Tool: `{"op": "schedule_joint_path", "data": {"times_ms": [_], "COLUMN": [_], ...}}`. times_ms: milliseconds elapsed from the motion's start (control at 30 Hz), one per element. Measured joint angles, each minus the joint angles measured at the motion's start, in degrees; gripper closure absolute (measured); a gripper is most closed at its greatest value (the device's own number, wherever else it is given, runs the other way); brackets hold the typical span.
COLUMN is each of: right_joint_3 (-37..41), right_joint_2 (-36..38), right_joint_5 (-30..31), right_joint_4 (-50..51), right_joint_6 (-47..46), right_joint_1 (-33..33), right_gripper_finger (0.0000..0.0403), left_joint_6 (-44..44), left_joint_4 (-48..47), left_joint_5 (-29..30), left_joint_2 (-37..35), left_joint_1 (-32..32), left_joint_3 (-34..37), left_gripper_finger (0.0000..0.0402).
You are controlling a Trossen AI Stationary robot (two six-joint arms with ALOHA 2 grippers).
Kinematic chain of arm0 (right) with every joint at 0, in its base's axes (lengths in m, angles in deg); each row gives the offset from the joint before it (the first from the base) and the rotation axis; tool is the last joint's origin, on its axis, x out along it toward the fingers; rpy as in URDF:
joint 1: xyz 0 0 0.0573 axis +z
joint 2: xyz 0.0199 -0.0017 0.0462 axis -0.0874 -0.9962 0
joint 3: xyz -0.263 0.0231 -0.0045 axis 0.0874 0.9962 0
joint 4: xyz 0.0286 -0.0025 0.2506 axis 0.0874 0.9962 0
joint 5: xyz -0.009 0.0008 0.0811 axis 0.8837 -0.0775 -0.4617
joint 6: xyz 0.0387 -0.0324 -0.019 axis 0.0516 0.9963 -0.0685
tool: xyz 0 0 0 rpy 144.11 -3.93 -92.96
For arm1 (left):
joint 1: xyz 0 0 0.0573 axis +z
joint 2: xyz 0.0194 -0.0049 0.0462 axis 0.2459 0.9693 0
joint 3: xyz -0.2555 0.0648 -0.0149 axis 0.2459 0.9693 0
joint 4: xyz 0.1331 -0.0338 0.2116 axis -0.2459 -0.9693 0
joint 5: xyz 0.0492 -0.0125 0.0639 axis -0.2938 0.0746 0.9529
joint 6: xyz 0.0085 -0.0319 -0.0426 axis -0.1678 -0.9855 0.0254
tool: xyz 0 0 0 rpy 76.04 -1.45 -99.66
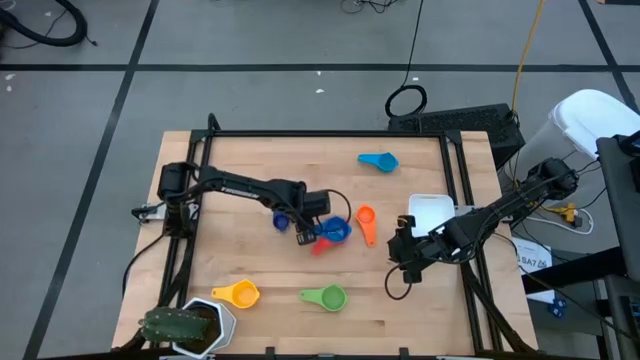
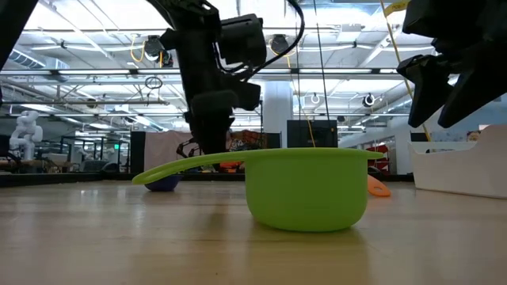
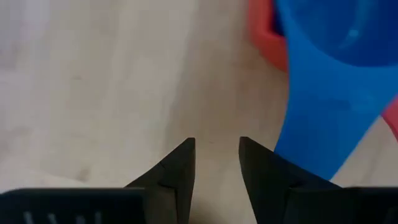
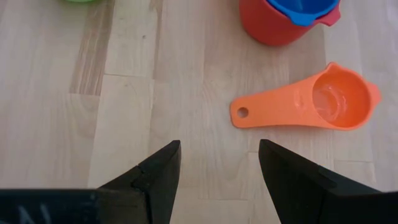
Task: Nest measuring cups in basket
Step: Stack the blue measuring cup on top of the red measuring cup
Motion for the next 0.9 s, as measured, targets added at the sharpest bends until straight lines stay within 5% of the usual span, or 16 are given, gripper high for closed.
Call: {"op": "schedule_joint_path", "data": {"times_ms": [233, 400, 667, 800, 900], "right_joint_3": [0.0, 0.0, 0.0, 0.0, 0.0], "right_joint_2": [0.0, 0.0, 0.0, 0.0, 0.0], "right_joint_5": [0.0, 0.1, 1.4, 1.4, 1.5], "right_joint_4": [0.0, 0.1, 0.2, 0.2, 0.2], "right_joint_6": [0.0, -0.1, -0.1, 0.0, 0.0], "right_joint_1": [0.0, 0.0, 0.0, 0.0, 0.0], "right_gripper_finger": [0.0193, 0.0193, 0.0193, 0.0193, 0.0193], "left_joint_6": [0.1, 1.4, -3.2, -1.8, -2.5], "left_joint_4": [-0.6, 2.8, -1.3, 0.9, 1.6], "left_joint_5": [4.1, -7.9, -0.3, -11.5, -11.1], "left_joint_2": [0.0, 0.0, -0.1, -0.1, -0.1], "left_joint_1": [-0.3, 0.1, 1.1, 1.0, -0.1], "left_joint_3": [0.0, -0.1, -0.1, -0.1, -0.1], "left_gripper_finger": [0.0290, 0.0301, 0.0309, 0.0309, 0.0309]}}
